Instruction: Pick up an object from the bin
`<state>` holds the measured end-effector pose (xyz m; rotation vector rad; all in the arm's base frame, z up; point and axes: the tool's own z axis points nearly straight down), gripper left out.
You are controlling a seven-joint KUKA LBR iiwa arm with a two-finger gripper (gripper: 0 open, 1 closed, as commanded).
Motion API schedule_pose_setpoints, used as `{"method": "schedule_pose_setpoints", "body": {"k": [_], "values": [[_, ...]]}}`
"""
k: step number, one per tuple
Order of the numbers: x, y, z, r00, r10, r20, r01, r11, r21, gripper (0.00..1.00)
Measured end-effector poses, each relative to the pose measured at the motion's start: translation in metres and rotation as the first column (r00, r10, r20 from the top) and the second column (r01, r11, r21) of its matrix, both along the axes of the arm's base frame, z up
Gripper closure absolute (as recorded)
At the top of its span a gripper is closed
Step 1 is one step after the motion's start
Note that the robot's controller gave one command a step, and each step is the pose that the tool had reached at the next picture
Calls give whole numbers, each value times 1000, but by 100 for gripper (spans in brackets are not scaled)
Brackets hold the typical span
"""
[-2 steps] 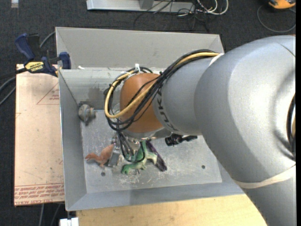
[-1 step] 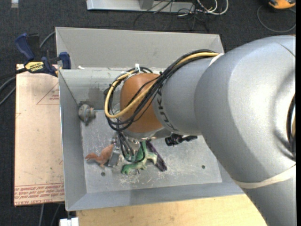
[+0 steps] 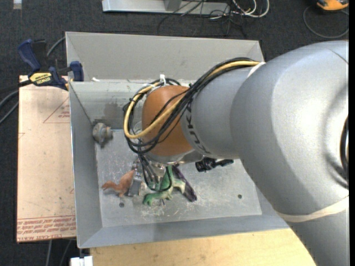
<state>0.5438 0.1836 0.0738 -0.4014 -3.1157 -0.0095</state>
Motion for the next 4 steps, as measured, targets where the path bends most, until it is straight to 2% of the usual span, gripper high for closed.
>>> {"method": "schedule_pose_setpoints", "body": {"k": [4], "values": [[0,0,47,1000,0,0,0,1000,0,100]]}}
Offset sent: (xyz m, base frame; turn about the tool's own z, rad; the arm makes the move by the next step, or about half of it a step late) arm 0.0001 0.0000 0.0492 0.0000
